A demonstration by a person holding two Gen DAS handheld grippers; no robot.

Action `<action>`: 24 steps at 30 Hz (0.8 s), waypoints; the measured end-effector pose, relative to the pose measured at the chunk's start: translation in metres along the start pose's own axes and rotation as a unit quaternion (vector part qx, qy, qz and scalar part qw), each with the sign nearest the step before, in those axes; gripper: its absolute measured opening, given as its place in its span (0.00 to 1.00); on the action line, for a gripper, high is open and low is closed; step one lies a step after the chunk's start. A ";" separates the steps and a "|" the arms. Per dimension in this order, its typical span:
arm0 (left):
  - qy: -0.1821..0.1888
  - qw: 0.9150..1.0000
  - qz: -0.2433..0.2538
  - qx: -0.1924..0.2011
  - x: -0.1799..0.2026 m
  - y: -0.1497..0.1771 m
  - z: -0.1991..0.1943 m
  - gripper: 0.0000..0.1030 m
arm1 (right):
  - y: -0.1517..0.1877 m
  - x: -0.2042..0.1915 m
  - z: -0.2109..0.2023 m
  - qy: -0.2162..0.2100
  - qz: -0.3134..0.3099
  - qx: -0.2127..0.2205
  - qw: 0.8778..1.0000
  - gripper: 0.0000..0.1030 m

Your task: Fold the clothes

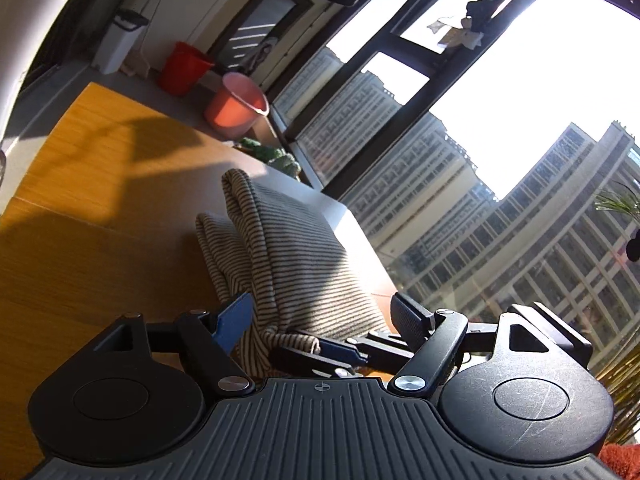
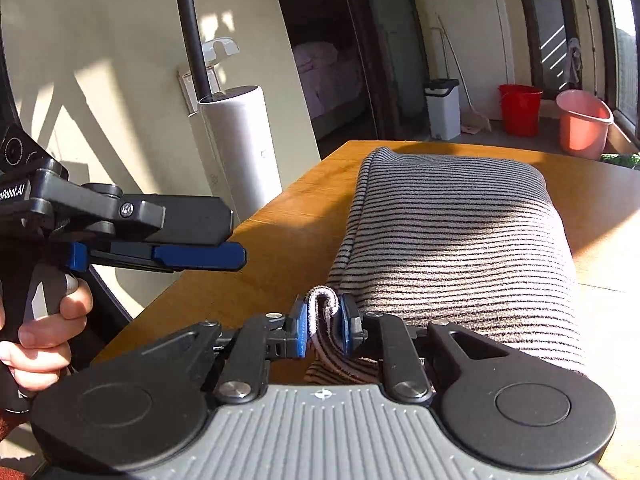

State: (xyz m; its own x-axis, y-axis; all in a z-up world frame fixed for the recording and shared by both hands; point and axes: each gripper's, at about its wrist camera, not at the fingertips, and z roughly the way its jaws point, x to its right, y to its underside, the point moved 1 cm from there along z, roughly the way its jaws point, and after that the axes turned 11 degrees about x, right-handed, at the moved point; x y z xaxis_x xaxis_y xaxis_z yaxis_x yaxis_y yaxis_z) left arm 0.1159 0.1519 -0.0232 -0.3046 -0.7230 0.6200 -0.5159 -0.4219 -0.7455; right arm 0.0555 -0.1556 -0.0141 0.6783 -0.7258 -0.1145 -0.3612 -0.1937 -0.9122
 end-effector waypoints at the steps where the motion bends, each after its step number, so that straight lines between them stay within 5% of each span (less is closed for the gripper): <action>1: -0.003 1.000 0.014 -0.005 0.006 -0.002 0.011 0.78 | 0.001 -0.010 -0.001 0.004 -0.037 0.002 0.999 0.27; 3: -0.017 0.999 0.037 -0.024 0.012 -0.002 0.031 0.75 | 0.003 -0.017 -0.008 -0.005 -0.065 0.008 0.998 0.46; 5: -0.040 0.996 0.059 -0.050 0.013 0.003 0.049 0.70 | 0.004 -0.019 -0.020 -0.014 -0.076 0.014 0.997 0.54; 8: -0.076 0.988 0.106 -0.084 0.012 0.019 0.068 0.70 | 0.000 -0.003 -0.046 -0.018 -0.054 0.021 0.998 0.72; 12: -0.083 0.987 0.106 -0.087 0.007 0.024 0.071 0.76 | -0.007 0.036 -0.079 0.018 -0.004 0.046 0.999 0.94; 16: -0.089 0.986 0.115 -0.083 0.008 0.025 0.071 0.79 | -0.007 0.086 -0.083 0.075 0.095 0.062 0.991 0.98; 19: -0.091 0.986 0.112 -0.085 0.006 0.024 0.071 0.81 | 0.008 0.107 -0.059 0.092 0.151 0.035 0.984 0.96; 21: -0.093 0.985 0.113 -0.089 0.006 0.026 0.071 0.82 | 0.029 0.105 -0.033 0.132 0.126 -0.022 0.983 0.91; 24: -0.092 0.985 0.118 -0.089 0.008 0.028 0.069 0.83 | 0.036 0.100 -0.026 0.134 0.134 -0.020 0.982 0.94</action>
State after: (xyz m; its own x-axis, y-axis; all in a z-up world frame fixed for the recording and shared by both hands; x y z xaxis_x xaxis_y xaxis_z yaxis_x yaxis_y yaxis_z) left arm 0.1541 0.0966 -0.0558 -0.2908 -0.8838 0.3665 -0.5852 -0.1388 -0.7989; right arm 0.0940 -0.2526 -0.0483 0.3641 -0.9009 -0.2362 -0.5320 0.0070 -0.8467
